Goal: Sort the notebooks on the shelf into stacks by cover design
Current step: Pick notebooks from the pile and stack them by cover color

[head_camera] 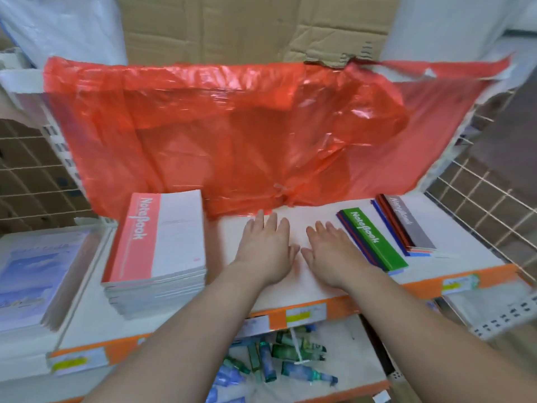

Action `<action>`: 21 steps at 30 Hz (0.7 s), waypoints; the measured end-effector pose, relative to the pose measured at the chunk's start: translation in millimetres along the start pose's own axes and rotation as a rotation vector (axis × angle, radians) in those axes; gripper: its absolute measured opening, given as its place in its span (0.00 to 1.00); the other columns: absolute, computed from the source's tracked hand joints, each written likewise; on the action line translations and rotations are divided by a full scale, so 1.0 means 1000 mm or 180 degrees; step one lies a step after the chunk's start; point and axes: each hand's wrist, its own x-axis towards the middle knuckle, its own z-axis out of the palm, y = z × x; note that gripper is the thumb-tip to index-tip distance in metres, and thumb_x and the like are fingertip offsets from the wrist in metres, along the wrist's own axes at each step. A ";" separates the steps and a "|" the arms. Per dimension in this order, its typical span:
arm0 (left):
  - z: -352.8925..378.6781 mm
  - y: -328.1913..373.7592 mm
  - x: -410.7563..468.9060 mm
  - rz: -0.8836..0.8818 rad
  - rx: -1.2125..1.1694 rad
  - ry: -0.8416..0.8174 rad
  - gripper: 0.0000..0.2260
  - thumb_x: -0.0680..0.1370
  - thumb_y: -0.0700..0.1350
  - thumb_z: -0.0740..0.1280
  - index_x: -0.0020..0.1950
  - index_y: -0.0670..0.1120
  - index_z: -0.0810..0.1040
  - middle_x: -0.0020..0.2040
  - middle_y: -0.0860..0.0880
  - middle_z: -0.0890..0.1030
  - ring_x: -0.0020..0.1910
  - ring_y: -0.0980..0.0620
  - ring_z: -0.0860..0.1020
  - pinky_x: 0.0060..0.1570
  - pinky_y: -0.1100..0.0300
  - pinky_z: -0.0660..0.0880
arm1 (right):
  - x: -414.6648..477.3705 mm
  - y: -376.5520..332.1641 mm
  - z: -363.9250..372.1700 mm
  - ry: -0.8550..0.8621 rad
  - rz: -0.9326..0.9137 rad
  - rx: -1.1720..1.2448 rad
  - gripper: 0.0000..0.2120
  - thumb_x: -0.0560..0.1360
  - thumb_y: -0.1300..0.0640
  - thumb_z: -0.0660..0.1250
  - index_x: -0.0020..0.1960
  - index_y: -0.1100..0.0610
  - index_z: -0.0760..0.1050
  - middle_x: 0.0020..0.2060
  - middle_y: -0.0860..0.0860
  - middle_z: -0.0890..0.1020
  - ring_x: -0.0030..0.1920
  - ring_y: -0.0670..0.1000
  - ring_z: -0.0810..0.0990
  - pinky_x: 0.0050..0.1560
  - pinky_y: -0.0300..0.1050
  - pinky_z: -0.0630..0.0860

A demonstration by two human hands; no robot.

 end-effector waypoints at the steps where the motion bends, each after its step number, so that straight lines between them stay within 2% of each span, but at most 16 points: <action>1: 0.004 0.013 0.005 0.0049 0.0007 -0.0058 0.27 0.82 0.58 0.54 0.77 0.44 0.57 0.79 0.41 0.57 0.78 0.37 0.50 0.75 0.44 0.53 | -0.003 0.014 0.003 -0.0001 0.0043 0.0003 0.29 0.82 0.44 0.49 0.78 0.57 0.52 0.77 0.58 0.55 0.77 0.59 0.52 0.76 0.55 0.51; 4: 0.012 0.045 0.022 0.0161 -0.0008 -0.0160 0.26 0.82 0.57 0.55 0.76 0.45 0.59 0.78 0.41 0.59 0.78 0.37 0.53 0.75 0.44 0.53 | -0.010 0.051 0.009 0.0095 0.0115 -0.0029 0.29 0.81 0.43 0.50 0.77 0.57 0.55 0.75 0.59 0.60 0.74 0.60 0.58 0.74 0.55 0.56; 11: 0.027 0.091 0.045 0.0185 -0.0049 -0.0253 0.22 0.81 0.58 0.55 0.69 0.45 0.66 0.70 0.42 0.69 0.72 0.38 0.63 0.70 0.46 0.62 | -0.018 0.107 0.017 0.0056 0.0279 0.0154 0.29 0.81 0.44 0.51 0.76 0.58 0.56 0.74 0.58 0.61 0.74 0.59 0.59 0.74 0.55 0.57; 18: 0.035 0.100 0.059 0.0192 -0.0154 -0.0446 0.24 0.82 0.58 0.54 0.73 0.45 0.63 0.75 0.43 0.65 0.76 0.37 0.58 0.74 0.46 0.57 | -0.018 0.125 0.021 -0.0030 0.0411 0.0301 0.28 0.82 0.45 0.51 0.77 0.57 0.56 0.76 0.57 0.59 0.75 0.57 0.57 0.75 0.54 0.55; 21: 0.036 0.102 0.065 0.0256 -0.0175 -0.0468 0.25 0.82 0.58 0.54 0.75 0.45 0.61 0.76 0.43 0.63 0.76 0.38 0.57 0.74 0.47 0.56 | -0.016 0.129 0.023 0.0012 0.0450 0.0301 0.27 0.82 0.45 0.52 0.75 0.58 0.58 0.75 0.57 0.62 0.74 0.57 0.58 0.74 0.54 0.57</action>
